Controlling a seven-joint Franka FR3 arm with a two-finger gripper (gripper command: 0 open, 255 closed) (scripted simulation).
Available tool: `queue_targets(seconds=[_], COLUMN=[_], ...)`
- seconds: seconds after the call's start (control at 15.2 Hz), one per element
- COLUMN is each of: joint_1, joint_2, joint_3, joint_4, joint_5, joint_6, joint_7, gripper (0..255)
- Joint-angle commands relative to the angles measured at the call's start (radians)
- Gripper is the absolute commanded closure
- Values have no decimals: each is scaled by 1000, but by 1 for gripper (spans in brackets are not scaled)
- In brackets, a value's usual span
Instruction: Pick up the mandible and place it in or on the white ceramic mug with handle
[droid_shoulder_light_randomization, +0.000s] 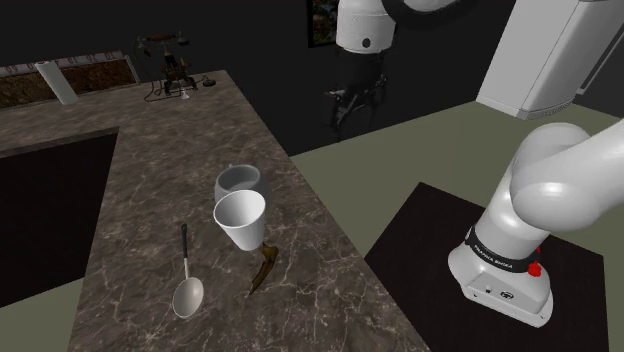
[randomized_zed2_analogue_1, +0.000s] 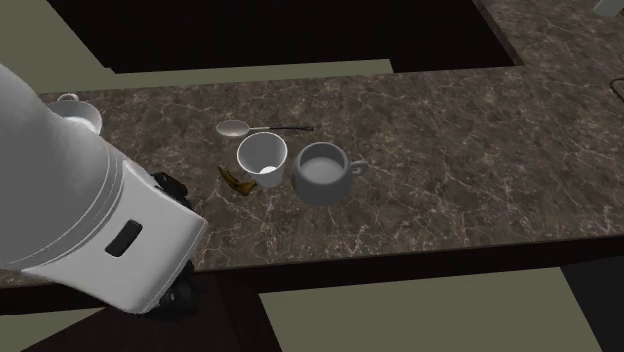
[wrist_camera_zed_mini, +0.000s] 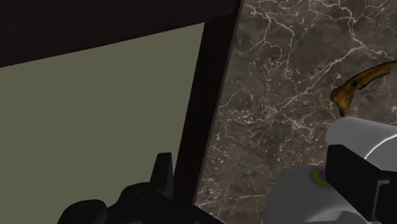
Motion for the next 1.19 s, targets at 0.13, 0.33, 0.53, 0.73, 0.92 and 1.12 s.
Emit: queue_targets(seconds=[0.13, 0.33, 0.53, 0.73, 0.92, 1.12], joint_1=[2, -7, -27, -59, -97, -121], joint_2=[79, 163, 263, 381, 520, 686], joint_3=[106, 190, 277, 366, 452, 518], joint_4=[-14, -6, 17, 54, 105, 172], joint_5=[19, 19, -4, -56, -152, -303], joint_6=[94, 166, 235, 300, 352, 382], joint_7=[125, 225, 334, 458, 607, 786], gripper=[0, 0, 0, 0, 0, 0])
